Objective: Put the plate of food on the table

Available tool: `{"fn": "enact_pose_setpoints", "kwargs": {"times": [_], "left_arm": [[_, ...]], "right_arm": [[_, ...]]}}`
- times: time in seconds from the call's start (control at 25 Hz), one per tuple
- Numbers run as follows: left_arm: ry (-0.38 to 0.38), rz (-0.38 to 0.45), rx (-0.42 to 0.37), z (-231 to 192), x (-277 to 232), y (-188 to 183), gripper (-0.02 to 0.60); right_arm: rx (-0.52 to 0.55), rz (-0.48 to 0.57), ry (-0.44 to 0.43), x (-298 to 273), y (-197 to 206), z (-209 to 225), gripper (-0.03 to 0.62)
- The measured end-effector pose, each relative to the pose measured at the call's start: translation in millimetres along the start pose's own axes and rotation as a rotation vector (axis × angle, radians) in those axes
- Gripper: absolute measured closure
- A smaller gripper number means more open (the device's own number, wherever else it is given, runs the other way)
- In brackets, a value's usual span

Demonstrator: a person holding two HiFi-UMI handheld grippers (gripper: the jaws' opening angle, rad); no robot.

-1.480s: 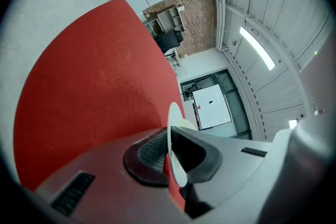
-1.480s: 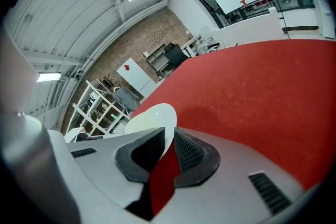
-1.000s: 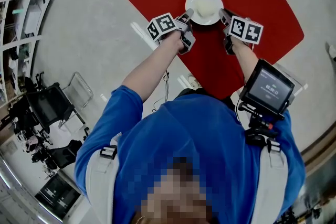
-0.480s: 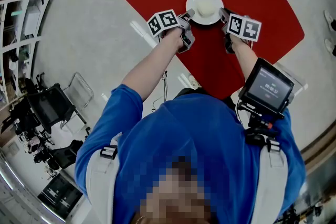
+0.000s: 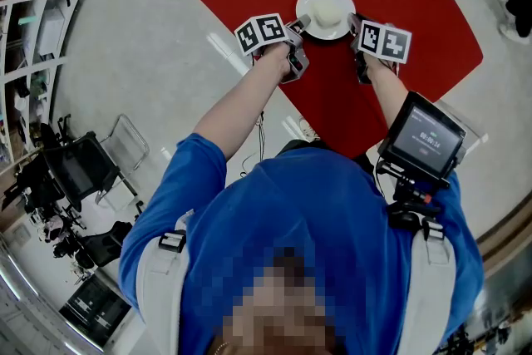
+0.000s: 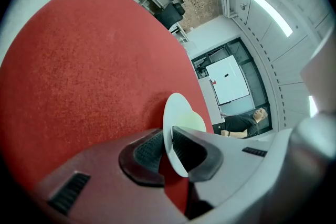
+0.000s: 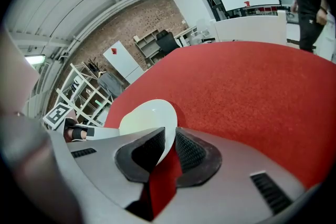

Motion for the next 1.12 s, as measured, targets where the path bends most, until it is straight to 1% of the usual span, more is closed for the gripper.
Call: {"fn": "enact_pose_setpoints", "kwargs": {"times": [0.16,0.28,0.56,0.76,0.92,1.12], "left_arm": [[-0.007,-0.011,-0.04,1.2,-0.2,-0.3,0.545],[-0.021,-0.027,-0.086,2.0,-1.2,0.2,0.538],[-0.067,-0.064,-0.254,4.3,-0.2,0.2,0.512],[-0.083,-0.096,-0.358,10.8,-0.9,1.5,0.46],[-0.096,-0.107,-0.39,10.2,1.4,0.8,0.454],[-0.103,-0.098,-0.404,6.1,6.2,-1.9,0.453]], "right_arm": [[0.014,-0.008,0.002,-1.1,-0.1,-0.4,0.549],[0.026,-0.012,0.005,-2.4,0.9,0.6,0.549],[0.038,-0.004,0.014,-3.8,1.8,4.5,0.549],[0.044,-0.001,0.014,-4.6,1.3,5.4,0.549],[0.048,0.002,0.013,-5.0,0.6,5.2,0.549],[0.043,0.018,0.005,-4.8,-1.4,6.5,0.549]]}}
Point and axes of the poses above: the fingertips, and each gripper's own axes: x backward along the fingers, z to its right, y out of its underside, the point moved 5 cm from there along x, backward along the fingers, and after that the axes turned 6 degrees about z, right-handed, at the moved point
